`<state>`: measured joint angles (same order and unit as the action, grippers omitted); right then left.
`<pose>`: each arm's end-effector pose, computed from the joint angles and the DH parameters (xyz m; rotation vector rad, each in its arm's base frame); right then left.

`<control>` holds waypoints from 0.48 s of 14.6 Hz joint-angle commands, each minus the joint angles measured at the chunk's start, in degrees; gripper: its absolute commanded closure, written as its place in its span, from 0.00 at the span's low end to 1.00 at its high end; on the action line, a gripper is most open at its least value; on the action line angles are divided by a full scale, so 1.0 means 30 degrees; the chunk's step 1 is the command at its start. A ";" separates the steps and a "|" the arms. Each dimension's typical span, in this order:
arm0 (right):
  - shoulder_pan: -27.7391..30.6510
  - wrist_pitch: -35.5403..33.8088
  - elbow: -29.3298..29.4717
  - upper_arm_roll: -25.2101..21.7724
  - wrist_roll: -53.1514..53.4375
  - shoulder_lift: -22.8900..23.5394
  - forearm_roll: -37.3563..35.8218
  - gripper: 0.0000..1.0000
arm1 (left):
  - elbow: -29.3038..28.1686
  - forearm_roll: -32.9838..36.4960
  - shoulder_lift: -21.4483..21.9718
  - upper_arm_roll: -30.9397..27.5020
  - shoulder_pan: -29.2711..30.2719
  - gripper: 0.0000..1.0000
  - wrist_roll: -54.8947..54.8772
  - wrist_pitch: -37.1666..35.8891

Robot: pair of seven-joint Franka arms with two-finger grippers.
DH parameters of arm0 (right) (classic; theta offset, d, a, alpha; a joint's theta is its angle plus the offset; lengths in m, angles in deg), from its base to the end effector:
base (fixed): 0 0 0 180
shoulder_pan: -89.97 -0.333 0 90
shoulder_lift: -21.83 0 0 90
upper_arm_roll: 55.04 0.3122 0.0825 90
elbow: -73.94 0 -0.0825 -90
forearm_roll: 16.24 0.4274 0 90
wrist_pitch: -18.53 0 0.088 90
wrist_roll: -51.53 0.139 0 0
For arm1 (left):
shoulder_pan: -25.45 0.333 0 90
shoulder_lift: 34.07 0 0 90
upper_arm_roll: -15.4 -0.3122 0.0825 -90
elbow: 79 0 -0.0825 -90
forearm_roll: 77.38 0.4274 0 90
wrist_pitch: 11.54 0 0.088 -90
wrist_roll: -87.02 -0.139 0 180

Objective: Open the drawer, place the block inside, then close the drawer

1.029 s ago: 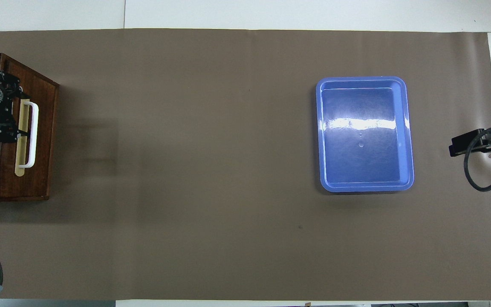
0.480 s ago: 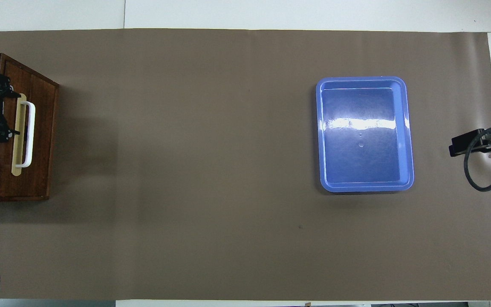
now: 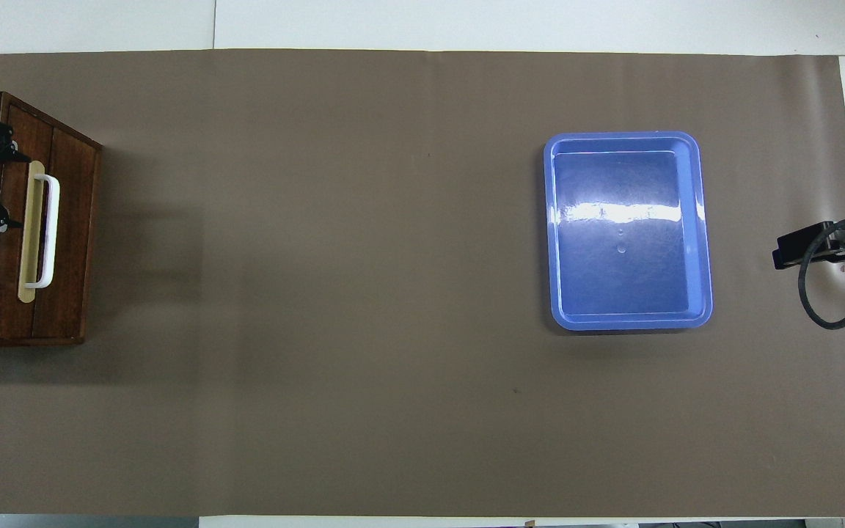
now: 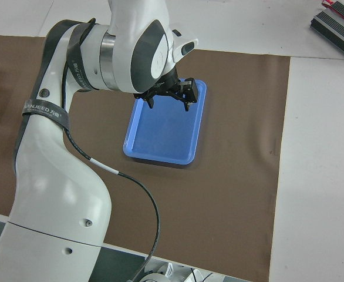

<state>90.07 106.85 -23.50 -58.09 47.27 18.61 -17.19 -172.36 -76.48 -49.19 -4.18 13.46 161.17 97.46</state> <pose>0.5694 -0.0343 0.5528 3.1303 0.0313 -0.1625 0.6763 0.0759 0.4272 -2.3362 -1.9872 -0.1170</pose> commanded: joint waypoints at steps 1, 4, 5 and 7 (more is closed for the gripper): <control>0.0171 -0.0171 -0.0098 0.0135 -0.0425 -0.0187 -0.0301 0.00 | 0.1234 0.0315 0.0639 0.0549 0.0188 0.00 -0.3751 -0.2779; 0.0171 -0.0171 -0.0098 0.0135 -0.0425 -0.0187 -0.0301 0.00 | 0.1354 0.0110 0.2368 0.1396 0.0597 0.00 -0.8616 -0.4771; 0.0171 -0.0171 -0.0098 0.0135 -0.0425 -0.0187 -0.0301 0.00 | 0.1500 0.0081 0.2516 0.2038 0.0889 0.00 -1.0227 -0.5505; 0.0171 -0.0171 -0.0098 0.0135 -0.0425 -0.0187 -0.0301 0.00 | 0.1851 0.0285 0.2692 0.4026 0.1680 0.00 -1.3131 -0.6505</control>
<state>90.07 106.85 -23.50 -58.09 47.27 18.61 -17.19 -167.59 -76.45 -41.63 2.53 15.94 129.55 80.91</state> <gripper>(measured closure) 0.000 0.000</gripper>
